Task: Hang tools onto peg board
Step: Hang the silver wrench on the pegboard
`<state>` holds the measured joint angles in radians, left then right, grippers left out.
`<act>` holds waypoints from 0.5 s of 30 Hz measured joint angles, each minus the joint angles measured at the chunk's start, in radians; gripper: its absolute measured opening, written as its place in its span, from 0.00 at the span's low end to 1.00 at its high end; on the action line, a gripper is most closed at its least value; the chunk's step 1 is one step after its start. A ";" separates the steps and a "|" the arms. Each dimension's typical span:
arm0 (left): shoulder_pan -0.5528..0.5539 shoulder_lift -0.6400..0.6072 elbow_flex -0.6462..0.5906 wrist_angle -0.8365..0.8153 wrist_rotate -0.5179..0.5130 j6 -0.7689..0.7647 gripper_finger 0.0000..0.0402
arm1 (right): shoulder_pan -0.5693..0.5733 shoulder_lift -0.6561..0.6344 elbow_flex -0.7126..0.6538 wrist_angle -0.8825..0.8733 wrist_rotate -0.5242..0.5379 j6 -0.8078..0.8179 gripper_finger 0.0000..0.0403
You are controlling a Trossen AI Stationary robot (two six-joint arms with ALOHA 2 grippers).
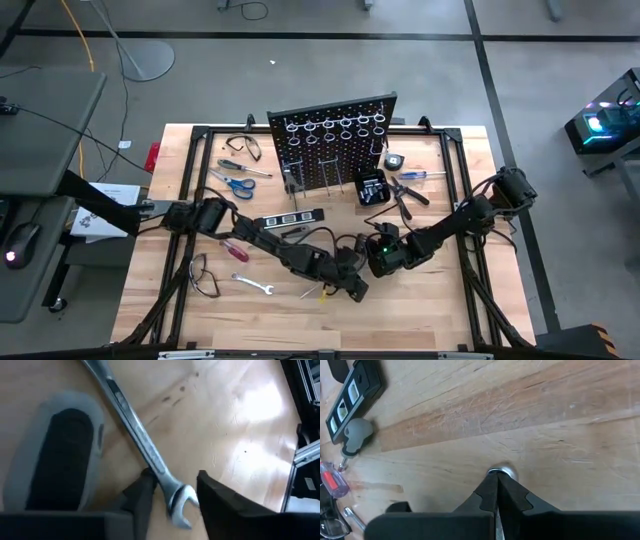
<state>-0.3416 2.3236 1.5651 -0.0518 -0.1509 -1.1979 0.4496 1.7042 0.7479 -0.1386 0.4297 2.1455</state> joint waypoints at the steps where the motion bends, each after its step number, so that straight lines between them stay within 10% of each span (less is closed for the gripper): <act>1: -0.001 0.003 0.000 0.010 0.011 -0.001 0.25 | 0.000 0.000 0.000 0.001 0.000 -0.001 0.00; 5: -0.004 0.017 0.001 0.103 0.090 -0.010 0.03 | 0.001 0.000 0.001 0.024 -0.008 -0.043 0.00; 15: -0.001 -0.012 -0.003 -0.005 0.109 0.070 0.00 | -0.018 -0.013 0.003 0.094 -0.036 -0.216 0.00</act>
<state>-0.3428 2.3113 1.5621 -0.0571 -0.0422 -1.1281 0.4313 1.6913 0.7504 -0.0449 0.3938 1.9298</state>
